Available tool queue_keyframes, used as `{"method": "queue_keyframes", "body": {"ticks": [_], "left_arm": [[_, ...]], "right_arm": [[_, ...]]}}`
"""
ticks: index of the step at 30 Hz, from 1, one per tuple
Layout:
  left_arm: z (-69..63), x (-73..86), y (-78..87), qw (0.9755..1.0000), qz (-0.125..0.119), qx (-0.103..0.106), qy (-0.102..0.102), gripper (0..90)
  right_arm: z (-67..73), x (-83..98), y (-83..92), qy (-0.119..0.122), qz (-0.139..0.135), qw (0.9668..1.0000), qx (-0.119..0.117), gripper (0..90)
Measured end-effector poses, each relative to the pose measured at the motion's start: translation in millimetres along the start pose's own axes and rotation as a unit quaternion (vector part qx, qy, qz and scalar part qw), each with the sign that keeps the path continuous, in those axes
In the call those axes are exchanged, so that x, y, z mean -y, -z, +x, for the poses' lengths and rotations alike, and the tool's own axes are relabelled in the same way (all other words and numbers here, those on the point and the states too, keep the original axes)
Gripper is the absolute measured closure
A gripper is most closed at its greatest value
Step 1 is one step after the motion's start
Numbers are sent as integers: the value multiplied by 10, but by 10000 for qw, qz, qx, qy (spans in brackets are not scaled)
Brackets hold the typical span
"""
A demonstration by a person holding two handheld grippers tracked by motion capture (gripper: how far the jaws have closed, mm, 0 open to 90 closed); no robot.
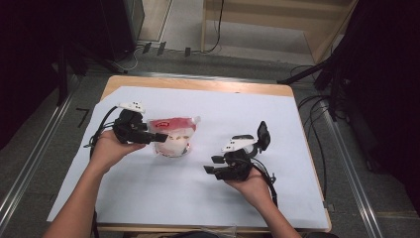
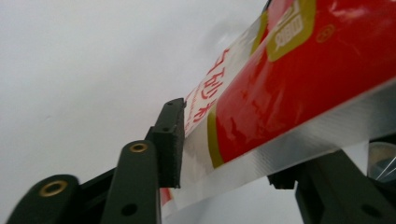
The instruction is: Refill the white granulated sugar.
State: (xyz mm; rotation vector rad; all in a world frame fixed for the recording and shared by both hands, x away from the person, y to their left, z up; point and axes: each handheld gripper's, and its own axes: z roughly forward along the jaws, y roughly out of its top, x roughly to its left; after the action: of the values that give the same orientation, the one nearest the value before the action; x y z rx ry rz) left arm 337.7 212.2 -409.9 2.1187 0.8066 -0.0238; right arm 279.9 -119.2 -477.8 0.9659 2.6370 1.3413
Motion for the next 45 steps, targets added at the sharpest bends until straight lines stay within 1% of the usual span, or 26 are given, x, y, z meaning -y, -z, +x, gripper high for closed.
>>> {"method": "queue_keyframes", "body": {"ticks": [2, 3, 5, 10, 11, 12, 13, 14, 15, 16, 17, 18, 19, 21, 23, 24, 26, 27, 28, 32, 34, 36, 39, 40, 42, 45], "left_arm": [[-19, -15, -42, 10000, 34, -6, 13, 595], [-23, -20, -62, 10000, 46, -11, -17, 603], [-22, -23, -80, 10000, 76, -28, 0, 638], [0, -31, -93, 9998, 89, 25, 187, 762], [-6, -32, -99, 9998, 73, -18, 179, 787], [-11, -40, -113, 9995, 105, 30, 300, 816], [-7, -48, -126, 9995, 150, 67, 288, 847], [-11, -59, -142, 9992, 166, 106, 335, 889], [-14, -76, -150, 9989, 223, 161, 367, 897], [-19, -97, -156, 9989, 263, 128, 357, 900], [-21, -121, -161, 9986, 298, 161, 403, 900], [-21, -148, -160, 9984, 353, 145, 406, 900], [-19, -172, -162, 9982, 381, 126, 446, 900], [-18, -216, -173, 9975, 417, 189, 538, 900], [-47, -265, -190, 9973, 452, 165, 548, 900], [-64, -296, -191, 9972, 508, 144, 534, 900], [-89, -349, -190, 9971, 526, 181, 510, 900], [-118, -395, -171, 9973, 548, 224, 428, 900], [-131, -424, -159, 9973, 532, 280, 416, 900], [-217, -520, -84, 9977, 405, 340, 419, 900], [-270, -567, -32, 9980, 332, 390, 358, 900], [-330, -604, 9, 9980, 260, 454, 350, 900], [-410, -655, 56, 9978, 247, 534, 310, 900], [-442, -669, 68, 9977, 215, 552, 330, 900], [-503, -694, 79, 9976, 194, 602, 279, 900], [-570, -713, 79, 9973, 230, 651, 251, 900]], "right_arm": [[12, -7, -19, -38, 1, 10000, -47, 509], [17, -12, -28, -40, -14, 10000, -65, 509], [31, -25, -43, -20, -43, 10000, -67, 505], [63, -42, -76, 46, -90, 9999, -67, 502], [68, -47, -88, 82, -88, 9999, -63, 500], [78, -60, -92, 11, -103, 9999, -125, 497], [85, -79, -88, -68, -173, 9995, -272, 496], [98, -101, -75, -106, -286, 9988, -371, 494], [113, -125, -63, -58, -386, 9985, -388, 490], [129, -150, -55, 17, -444, 9983, -379, 485], [134, -173, -56, 151, -502, 9981, -322, 484], [137, -193, -63, 244, -525, 9980, -273, 483], [134, -208, -77, 281, -521, 9980, -235, 483], [111, -237, -113, 249, -401, 9987, -184, 483], [95, -247, -143, 214, -327, 9992, -123, 489], [86, -248, -153, 203, -308, 9993, -75, 491], [73, -247, -169, 175, -282, 9994, -64, 491], [67, -246, -173, 149, -271, 9995, -78, 493], [56, -244, -175, 96, -297, 9994, -147, 494], [47, -239, -188, 34, -358, 9992, -146, 494], [46, -236, -206, 2, -335, 9993, -162, 494], [47, -231, -229, 19, -316, 9994, -104, 500], [40, -220, -274, -17, -286, 9996, -40, 501], [30, -213, -290, 8, -287, 9996, -12, 501], [10, -192, -317, -96, -270, 9996, 11, 501], [-7, -168, -351, -173, -267, 9995, 66, 500]]}}
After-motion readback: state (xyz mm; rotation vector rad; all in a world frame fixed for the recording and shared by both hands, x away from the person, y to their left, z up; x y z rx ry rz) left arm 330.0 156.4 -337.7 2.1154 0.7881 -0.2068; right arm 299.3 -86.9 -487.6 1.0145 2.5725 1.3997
